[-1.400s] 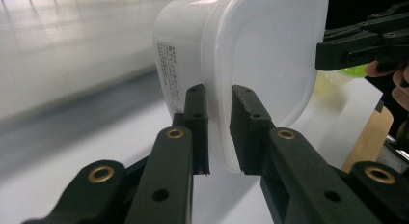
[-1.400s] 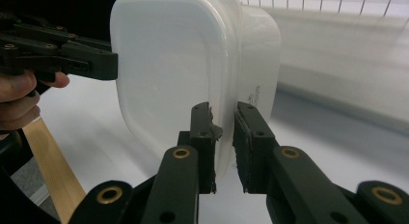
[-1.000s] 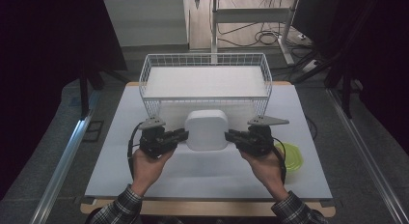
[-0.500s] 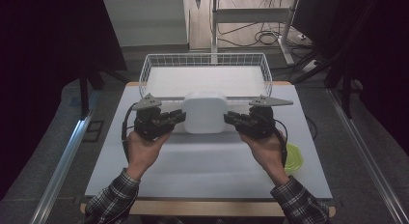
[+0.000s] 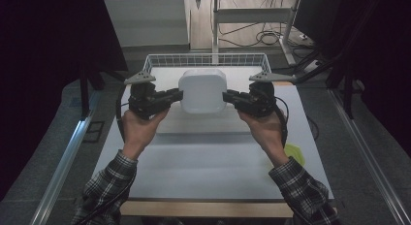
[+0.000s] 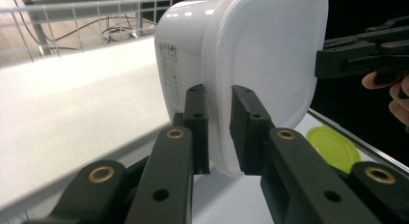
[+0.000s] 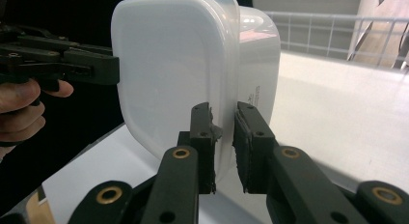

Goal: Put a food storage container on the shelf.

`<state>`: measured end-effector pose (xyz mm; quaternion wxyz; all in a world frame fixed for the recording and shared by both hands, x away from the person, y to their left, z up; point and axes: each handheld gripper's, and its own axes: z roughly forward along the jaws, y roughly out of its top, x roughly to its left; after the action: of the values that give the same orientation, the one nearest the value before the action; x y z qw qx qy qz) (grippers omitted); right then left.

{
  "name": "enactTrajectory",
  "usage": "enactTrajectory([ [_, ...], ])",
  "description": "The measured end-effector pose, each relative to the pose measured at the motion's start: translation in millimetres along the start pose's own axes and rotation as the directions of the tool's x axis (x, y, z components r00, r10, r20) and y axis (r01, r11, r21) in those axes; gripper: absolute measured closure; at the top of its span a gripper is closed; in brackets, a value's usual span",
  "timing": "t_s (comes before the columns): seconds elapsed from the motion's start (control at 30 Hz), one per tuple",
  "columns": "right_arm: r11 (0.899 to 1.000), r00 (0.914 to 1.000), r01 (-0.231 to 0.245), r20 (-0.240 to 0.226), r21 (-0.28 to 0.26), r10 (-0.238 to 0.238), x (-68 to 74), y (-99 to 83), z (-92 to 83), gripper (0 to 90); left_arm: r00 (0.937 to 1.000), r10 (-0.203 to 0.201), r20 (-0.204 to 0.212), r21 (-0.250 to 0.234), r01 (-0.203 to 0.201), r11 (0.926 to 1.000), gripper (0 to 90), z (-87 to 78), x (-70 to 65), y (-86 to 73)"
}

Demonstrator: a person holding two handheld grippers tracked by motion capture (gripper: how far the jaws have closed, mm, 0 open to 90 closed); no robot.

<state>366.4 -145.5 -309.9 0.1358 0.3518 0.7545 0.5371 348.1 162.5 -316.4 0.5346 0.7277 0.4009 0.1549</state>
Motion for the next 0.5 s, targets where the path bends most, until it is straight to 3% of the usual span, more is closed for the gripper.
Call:
enactTrajectory([
  [0.27, 1.0, 0.9995, -0.024, 0.019, -0.006, 0.024, -13.4, 18.2, 10.4, 78.5, 0.9998, -0.02, -0.001, 0.011, 0.02, 0.9997, 78.0, 15.6, 15.1, 19.3],
  [0.5, 0.999, 0.9986, -0.051, 0.016, -0.004, 0.051, -25.3, 22.0, 17.8, 78.3, 0.9995, -0.031, -0.01, 0.016, 0.031, 0.9994, 77.7, 24.2, 19.7, 24.6],
])
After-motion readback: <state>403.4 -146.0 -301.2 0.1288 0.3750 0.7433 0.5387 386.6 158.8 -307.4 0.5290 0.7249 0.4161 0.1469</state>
